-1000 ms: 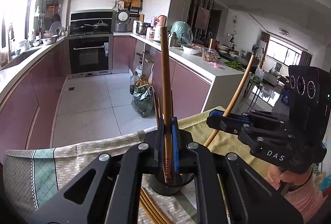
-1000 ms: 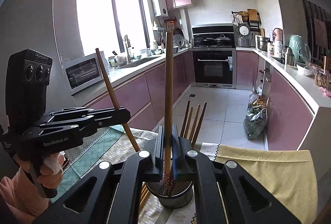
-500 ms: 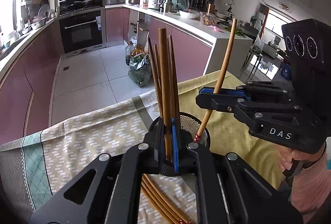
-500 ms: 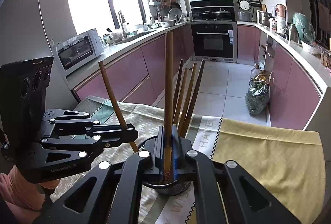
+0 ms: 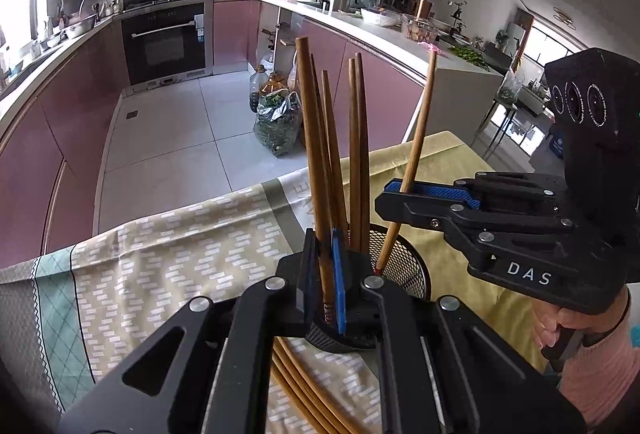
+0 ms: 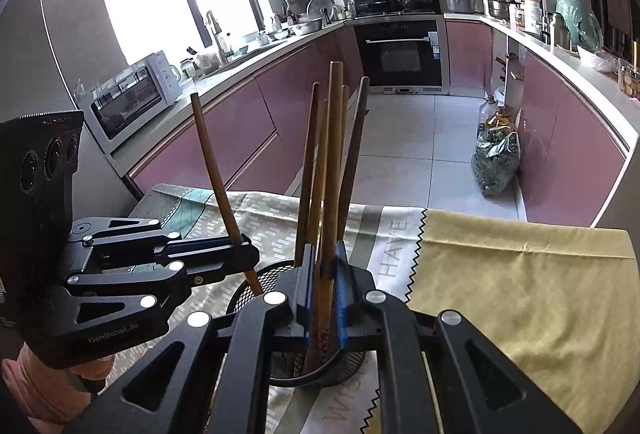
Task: Organize utensils
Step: 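Lift the left gripper's chopstick into the mesh cup while the right gripper drops its own in, then move both open grippers back down to the chopsticks on the cloth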
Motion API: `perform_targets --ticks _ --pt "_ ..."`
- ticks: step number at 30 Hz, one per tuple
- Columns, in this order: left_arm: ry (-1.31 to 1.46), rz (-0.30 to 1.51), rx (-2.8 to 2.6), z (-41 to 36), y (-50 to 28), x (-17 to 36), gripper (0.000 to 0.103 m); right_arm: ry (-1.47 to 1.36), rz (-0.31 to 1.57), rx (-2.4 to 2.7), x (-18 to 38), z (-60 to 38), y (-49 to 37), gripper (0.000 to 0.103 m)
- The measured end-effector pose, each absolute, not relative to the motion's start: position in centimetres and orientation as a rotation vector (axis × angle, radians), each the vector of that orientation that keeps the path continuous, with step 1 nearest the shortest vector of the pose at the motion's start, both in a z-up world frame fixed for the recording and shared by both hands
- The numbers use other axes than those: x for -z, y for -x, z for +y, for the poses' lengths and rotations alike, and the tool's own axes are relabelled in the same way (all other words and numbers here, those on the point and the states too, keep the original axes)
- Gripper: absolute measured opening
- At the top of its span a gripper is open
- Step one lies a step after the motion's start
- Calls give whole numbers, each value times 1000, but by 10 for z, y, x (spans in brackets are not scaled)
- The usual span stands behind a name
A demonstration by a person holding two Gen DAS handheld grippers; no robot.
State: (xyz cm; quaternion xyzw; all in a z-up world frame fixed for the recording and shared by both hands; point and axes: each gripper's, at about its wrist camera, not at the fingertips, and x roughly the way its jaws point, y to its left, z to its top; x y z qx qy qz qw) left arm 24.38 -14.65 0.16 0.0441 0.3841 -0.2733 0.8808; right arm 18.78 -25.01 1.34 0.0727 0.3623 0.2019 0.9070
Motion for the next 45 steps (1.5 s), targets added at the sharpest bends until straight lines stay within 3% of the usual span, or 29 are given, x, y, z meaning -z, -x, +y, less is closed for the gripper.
perform_targets --ticks 4,7,17,25,45 --pt "-105 782 545 -146 -239 0 18 -167 730 -400 -15 -254 -187 23" --pt "-101 764 536 -143 -233 -4 18 -170 716 -398 -16 -254 -182 28" --pt "-35 689 520 -115 -203 -17 20 -158 673 -427 -25 -252 -160 34" --pt "-34 637 490 -86 -164 -14 31 -140 631 -517 -29 -243 -118 38" --pt "4 896 427 -62 -124 94 33 -158 834 -565 56 -211 -80 39"
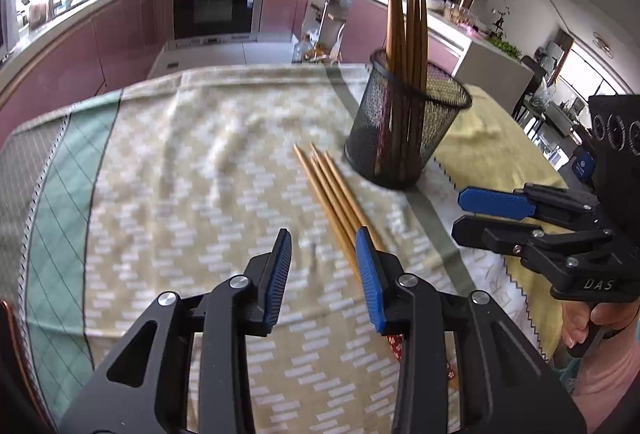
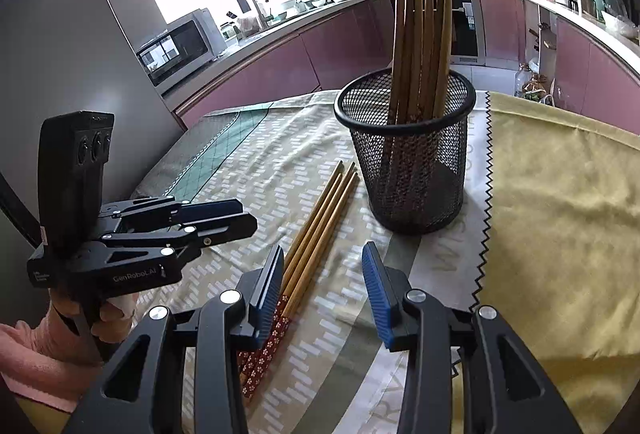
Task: Organize utensils
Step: 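Move both open grippers back down to the chopsticks on the cloth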
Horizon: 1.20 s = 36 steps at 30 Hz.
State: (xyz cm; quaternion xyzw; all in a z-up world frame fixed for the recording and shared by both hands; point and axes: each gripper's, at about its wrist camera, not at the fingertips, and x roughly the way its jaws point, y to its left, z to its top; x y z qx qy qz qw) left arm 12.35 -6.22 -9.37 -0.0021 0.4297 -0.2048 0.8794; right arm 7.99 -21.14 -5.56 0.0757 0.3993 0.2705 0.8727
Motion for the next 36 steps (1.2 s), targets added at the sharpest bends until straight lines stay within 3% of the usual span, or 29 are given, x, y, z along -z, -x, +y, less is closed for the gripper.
perform_targets --ticks 13,36 --pt "-46 958 441 -79 -122 119 34 -181 867 -559 70 -210 -73 39" --pt "-46 963 389 -71 -118 119 35 -130 904 -544 82 -192 -75 39"
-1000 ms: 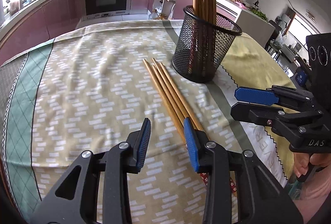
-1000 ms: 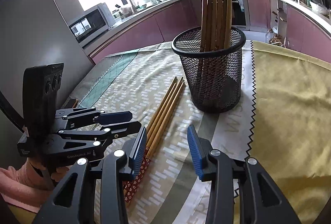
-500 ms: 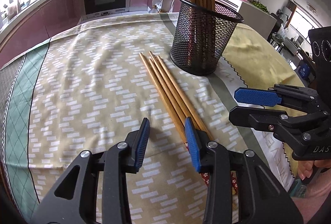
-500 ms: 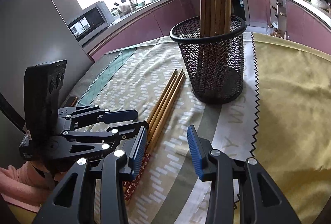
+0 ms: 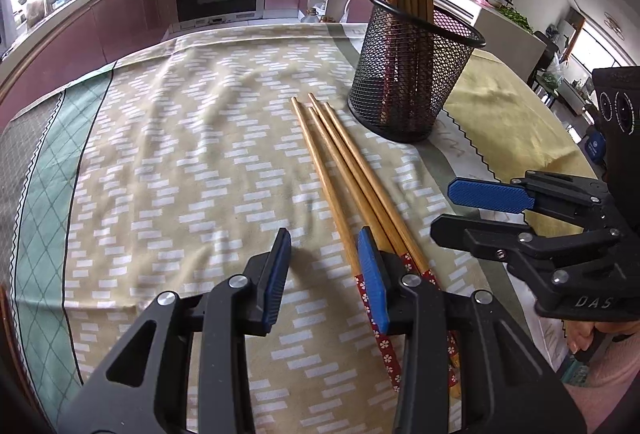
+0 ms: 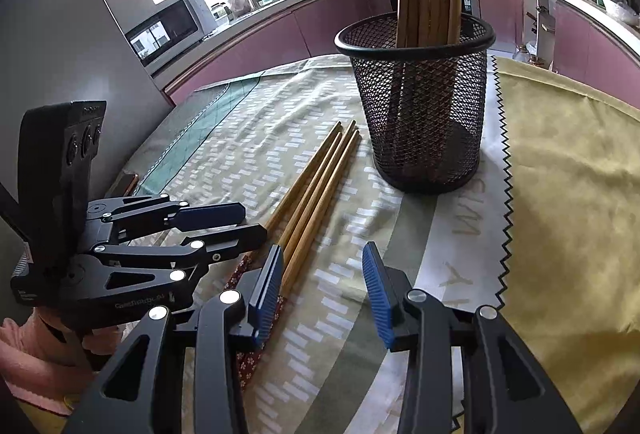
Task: Organize utensils
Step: 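Move both open grippers back down to the chopsticks on the cloth, then grasp a chopstick with the left gripper while the right gripper grasps one too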
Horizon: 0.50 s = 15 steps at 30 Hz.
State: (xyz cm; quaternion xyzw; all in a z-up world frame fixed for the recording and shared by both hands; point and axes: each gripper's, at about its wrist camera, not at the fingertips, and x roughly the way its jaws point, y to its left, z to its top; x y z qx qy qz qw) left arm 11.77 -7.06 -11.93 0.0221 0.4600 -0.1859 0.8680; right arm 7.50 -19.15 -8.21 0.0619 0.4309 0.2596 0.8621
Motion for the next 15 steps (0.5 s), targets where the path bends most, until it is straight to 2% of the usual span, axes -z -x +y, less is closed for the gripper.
perform_targets --ticks 12,15 --pt "-17 964 382 -66 -114 119 29 -26 918 -509 87 -170 -78 37" --pt "-15 963 383 -65 -113 119 28 -22 924 -501 86 -173 -79 33"
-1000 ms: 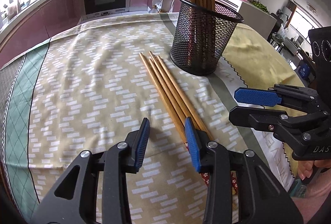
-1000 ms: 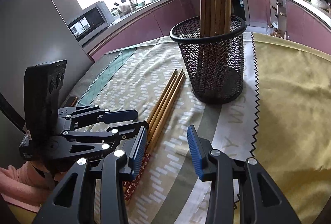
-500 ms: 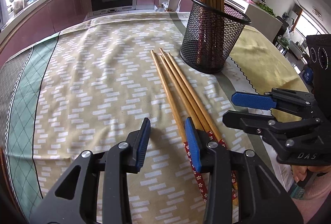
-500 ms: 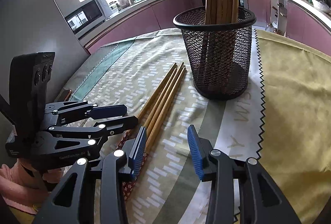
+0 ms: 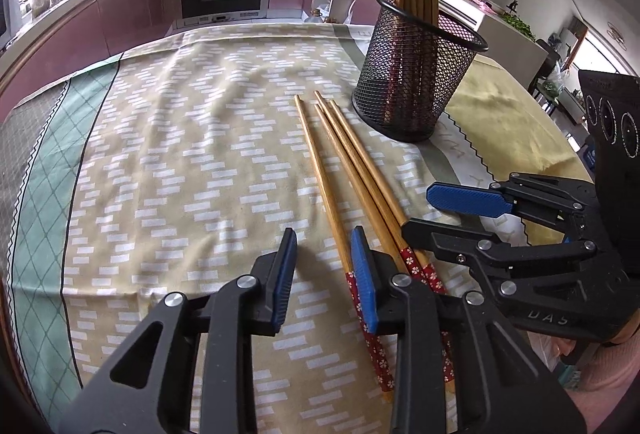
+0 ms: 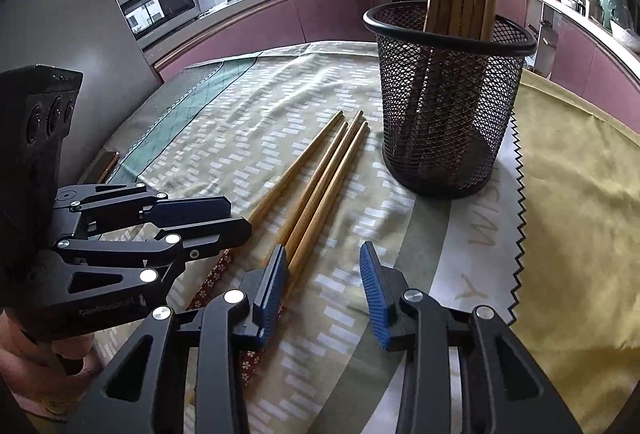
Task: Organize utensils
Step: 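Grasp a chopstick with the left gripper while the right gripper grasps one too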
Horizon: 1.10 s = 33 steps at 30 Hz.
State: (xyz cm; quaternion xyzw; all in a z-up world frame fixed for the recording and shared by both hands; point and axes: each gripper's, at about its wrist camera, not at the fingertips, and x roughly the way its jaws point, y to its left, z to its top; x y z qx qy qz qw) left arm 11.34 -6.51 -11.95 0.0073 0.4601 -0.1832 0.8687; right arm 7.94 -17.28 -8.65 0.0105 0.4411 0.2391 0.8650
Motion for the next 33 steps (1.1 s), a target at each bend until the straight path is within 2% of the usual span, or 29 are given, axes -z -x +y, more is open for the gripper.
perform_targets --ticks 6,11,21,26,30,33 --pt "-8 967 390 -64 -113 119 28 -10 938 -484 85 -174 -81 32" --pt "-14 967 388 -65 -116 119 30 10 950 -456 85 -172 -88 24" --pt "-44 966 377 -72 -145 119 30 51 940 -429 85 -157 -111 19" --pt "-62 972 369 -77 -158 119 26 54 934 -423 86 -153 -117 14" --pt "-62 976 367 -81 -164 120 12 28 934 -425 86 -159 -117 9" --pt "-55 969 358 -81 -164 121 10 -10 937 -434 87 -164 -118 6"
